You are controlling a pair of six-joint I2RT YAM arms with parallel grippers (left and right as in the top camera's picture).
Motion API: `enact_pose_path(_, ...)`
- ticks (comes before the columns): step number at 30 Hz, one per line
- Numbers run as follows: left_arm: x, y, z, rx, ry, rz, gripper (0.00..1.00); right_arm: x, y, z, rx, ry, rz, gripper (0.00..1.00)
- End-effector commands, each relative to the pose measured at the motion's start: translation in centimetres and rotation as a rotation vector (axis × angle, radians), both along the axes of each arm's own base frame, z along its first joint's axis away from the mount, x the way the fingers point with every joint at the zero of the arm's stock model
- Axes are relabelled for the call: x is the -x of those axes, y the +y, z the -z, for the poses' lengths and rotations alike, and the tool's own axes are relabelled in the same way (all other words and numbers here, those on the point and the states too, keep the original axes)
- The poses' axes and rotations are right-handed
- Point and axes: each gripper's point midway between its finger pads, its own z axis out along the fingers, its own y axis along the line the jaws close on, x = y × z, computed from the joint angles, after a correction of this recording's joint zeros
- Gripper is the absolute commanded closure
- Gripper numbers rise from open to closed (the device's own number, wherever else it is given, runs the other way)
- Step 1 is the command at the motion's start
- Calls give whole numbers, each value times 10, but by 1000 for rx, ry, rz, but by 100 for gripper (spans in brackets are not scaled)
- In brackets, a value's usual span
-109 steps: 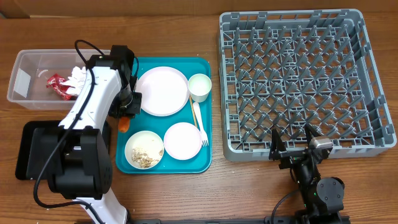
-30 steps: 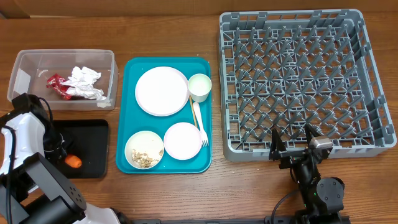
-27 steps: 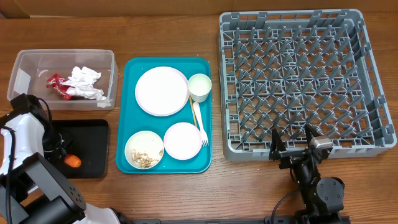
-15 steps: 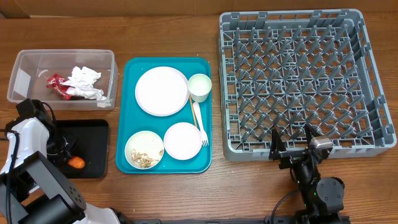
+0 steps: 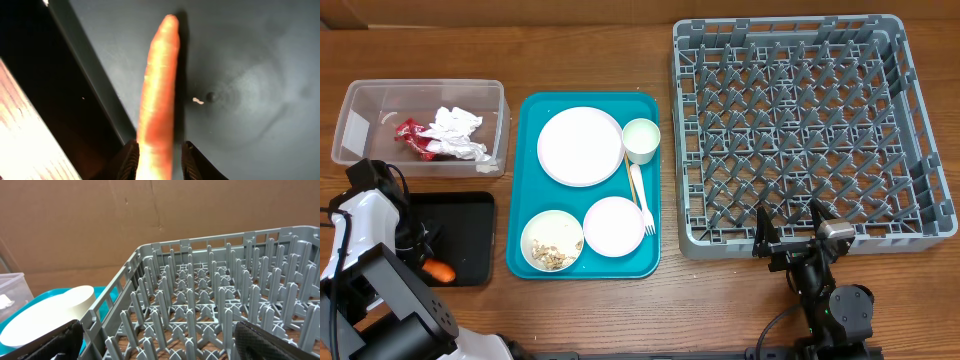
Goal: Sort waste into correct bins and load items into the dishwasher rack
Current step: 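Open the left gripper to release the carrot on the black tray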
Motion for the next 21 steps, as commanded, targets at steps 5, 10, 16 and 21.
enact_pose_path(5,6,11,-6,-37,4,-27,78,0,0,2,2,-5,-2,0)
enact_pose_path(10,-7,20,-36,-47,-11,-11,89,0,0,2,2,-5,-2,0)
enact_pose_path(16,-41,13,-101,27,-115,84,96,0,0,2,2,-5,-2,0)
enact_pose_path(21,-90,-38,-144,244,-342,375,96,0,0,2,2,-5,-2,0)
